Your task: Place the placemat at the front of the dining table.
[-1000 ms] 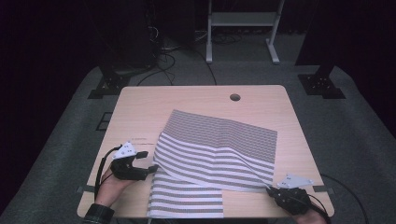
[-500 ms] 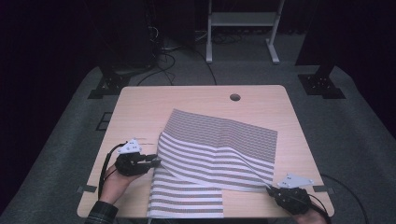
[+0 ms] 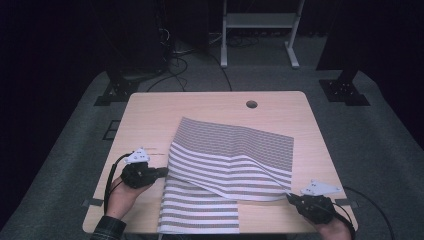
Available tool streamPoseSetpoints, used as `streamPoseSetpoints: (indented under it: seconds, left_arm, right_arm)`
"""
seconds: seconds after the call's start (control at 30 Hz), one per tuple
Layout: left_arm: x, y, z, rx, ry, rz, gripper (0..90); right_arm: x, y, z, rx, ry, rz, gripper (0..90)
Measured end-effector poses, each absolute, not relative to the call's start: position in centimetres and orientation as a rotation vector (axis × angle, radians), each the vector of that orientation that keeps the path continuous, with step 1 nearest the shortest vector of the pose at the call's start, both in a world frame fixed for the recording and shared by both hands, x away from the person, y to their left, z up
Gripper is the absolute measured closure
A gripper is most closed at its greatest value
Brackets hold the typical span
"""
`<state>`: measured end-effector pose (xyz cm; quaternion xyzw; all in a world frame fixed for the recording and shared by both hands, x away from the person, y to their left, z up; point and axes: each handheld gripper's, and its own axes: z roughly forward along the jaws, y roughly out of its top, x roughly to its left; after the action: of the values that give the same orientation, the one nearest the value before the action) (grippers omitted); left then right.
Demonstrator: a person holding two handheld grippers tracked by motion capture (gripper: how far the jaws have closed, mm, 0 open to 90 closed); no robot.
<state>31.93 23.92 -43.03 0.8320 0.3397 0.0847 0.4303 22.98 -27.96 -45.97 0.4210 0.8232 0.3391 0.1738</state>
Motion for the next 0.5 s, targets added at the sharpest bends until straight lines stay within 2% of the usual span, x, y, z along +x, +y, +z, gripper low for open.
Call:
streamPoseSetpoints:
  seconds: [0.5]
  left_arm:
    - [32.4,24.4,-42.6,2.032,0.877,0.216,86.6]
  right_arm:
    - [26.8,-28.1,-44.4,1.171,2.275,1.051,86.2]
